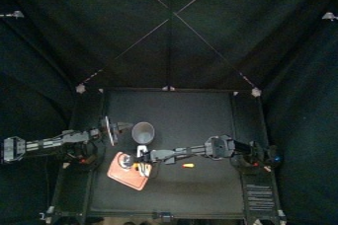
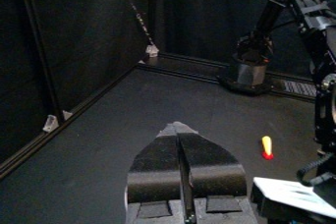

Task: Pick the fries then place it on the pink plate
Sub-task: Drop fries on the pink plate and return to neutral

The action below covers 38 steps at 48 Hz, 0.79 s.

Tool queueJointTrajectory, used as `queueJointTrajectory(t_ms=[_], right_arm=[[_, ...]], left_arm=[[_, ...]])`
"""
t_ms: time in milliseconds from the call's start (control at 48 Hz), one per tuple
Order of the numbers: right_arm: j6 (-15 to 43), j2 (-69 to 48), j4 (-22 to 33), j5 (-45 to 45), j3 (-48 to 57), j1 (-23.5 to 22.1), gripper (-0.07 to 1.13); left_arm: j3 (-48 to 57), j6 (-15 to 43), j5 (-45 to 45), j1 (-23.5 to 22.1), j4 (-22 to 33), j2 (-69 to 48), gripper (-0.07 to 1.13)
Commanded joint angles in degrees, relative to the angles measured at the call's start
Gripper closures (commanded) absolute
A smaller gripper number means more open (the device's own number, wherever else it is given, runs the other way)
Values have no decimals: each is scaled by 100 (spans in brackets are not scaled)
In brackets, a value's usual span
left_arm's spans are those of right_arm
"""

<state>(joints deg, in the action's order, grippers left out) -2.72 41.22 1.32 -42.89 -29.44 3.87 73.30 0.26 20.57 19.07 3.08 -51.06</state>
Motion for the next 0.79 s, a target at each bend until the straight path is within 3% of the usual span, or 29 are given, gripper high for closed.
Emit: queueJointTrajectory(t_ms=[21,146,521,792], right_arm=[[-18,18,-211,-281,-712,0,18],[9,264,-211,-554,-1230,97,0],[53,132,167,-404,-1230,211,0],[44,-782,-114,1354,308,97,0]], left_arm=[[-88,0,26,18,-18,-18,104],[-88,0,9,18,-18,-18,101],[-70,0,-53,-26,-18,-53,99],[-26,0,-264,-18,-26,-255,99]])
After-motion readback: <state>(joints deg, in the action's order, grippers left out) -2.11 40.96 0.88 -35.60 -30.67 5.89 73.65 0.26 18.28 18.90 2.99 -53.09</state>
